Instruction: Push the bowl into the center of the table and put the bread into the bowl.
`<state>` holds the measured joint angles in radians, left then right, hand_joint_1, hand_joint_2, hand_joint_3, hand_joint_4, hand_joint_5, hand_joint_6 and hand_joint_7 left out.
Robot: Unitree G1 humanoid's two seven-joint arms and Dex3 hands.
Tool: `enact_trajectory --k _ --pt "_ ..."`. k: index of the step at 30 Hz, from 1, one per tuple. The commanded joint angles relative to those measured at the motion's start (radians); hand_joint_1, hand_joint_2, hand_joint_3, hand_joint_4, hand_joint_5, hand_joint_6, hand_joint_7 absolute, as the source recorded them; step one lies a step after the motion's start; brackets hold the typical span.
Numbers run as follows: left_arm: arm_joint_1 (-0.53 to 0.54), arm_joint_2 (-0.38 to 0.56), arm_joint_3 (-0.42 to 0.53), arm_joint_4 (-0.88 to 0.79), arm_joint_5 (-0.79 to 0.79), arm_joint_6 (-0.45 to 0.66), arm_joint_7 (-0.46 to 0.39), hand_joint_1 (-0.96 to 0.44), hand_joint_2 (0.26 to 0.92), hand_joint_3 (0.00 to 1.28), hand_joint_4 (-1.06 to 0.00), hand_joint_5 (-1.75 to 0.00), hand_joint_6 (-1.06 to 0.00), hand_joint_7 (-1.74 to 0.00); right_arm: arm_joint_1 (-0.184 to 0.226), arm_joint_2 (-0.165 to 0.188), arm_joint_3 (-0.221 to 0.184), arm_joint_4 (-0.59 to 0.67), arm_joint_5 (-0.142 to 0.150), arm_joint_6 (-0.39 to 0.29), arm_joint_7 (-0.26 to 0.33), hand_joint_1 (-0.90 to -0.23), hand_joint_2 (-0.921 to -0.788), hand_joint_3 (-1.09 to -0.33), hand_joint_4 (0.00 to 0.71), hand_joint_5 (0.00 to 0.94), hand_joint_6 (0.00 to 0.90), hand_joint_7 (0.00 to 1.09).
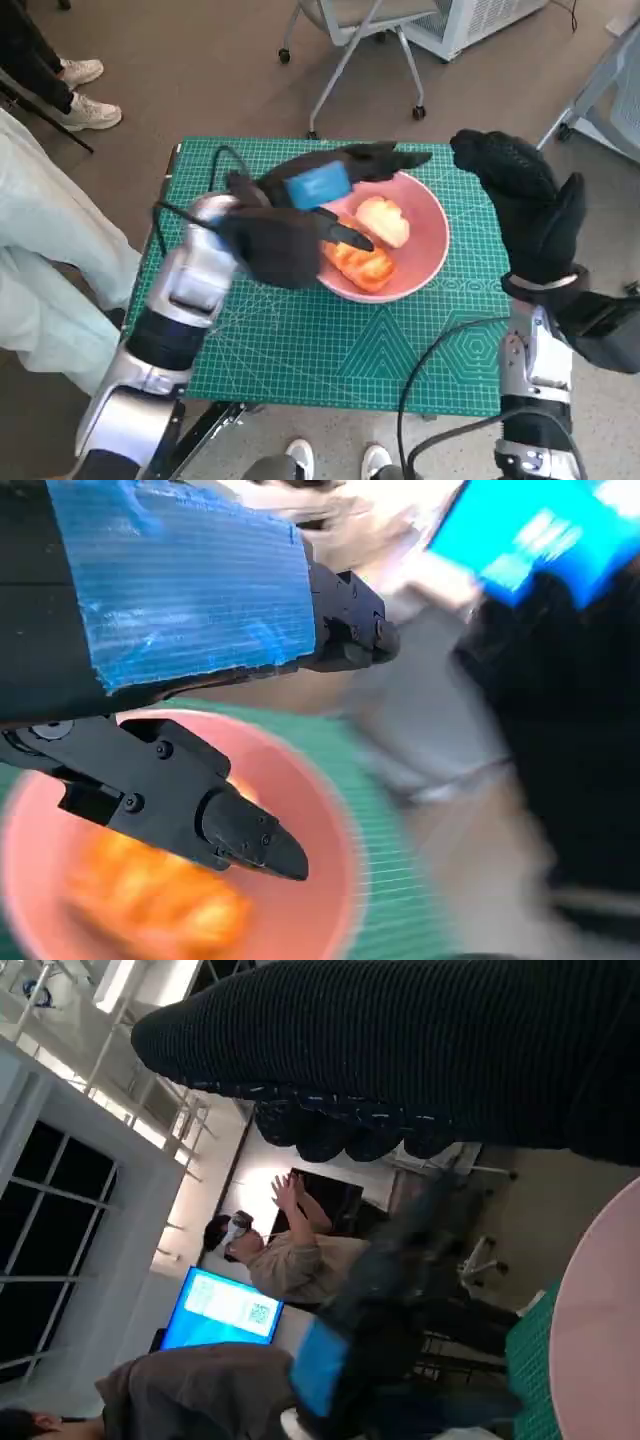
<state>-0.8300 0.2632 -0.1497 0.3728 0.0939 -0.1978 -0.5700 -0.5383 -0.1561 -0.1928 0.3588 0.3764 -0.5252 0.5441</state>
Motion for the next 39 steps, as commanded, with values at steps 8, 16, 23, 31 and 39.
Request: enact_trajectory --k 8,16,23,31,39 --pt "0.14 -0.131 0.193 -0.048 -0.343 -0.153 0.028 -0.44 0.921 0.22 -0.18 -0.02 -0.29 -0.04 -0.002 -0.008 0.012 -0.067 -0.034 0.033 -0.046 -0.681 -0.921 -0.789 0.194 0.002 0.072 0.48" --pt "0.212 -0.194 0.238 -0.14 -0.44 -0.147 0.077 -0.55 0.921 0.38 -0.17 -0.02 -0.28 -0.07 -0.004 -0.014 0.023 -0.151 -0.07 0.076 -0.105 -0.672 -0.921 -0.819 0.191 0.001 0.064 0.49" --pt "0.247 -0.191 0.238 -0.196 -0.42 -0.167 0.096 -0.62 0.921 0.46 -0.16 -0.01 -0.04 -0.49 -0.002 -0.017 0.025 -0.181 -0.09 0.08 -0.129 -0.655 -0.921 -0.828 0.191 0.001 0.059 0.5" --pt "0.287 -0.183 0.228 -0.26 -0.4 -0.159 0.117 -0.66 0.921 0.48 -0.16 0.0 0.0 -0.53 0.0 -0.018 0.034 -0.196 -0.101 0.075 -0.141 -0.659 -0.921 -0.828 0.191 0.001 0.055 0.51" --pt "0.316 -0.179 0.228 -0.292 -0.435 -0.144 0.097 -0.68 0.921 0.49 -0.16 0.0 0.0 -0.49 0.008 -0.019 0.045 -0.223 -0.118 0.077 -0.153 -0.662 -0.921 -0.83 0.179 0.0 0.049 0.52"
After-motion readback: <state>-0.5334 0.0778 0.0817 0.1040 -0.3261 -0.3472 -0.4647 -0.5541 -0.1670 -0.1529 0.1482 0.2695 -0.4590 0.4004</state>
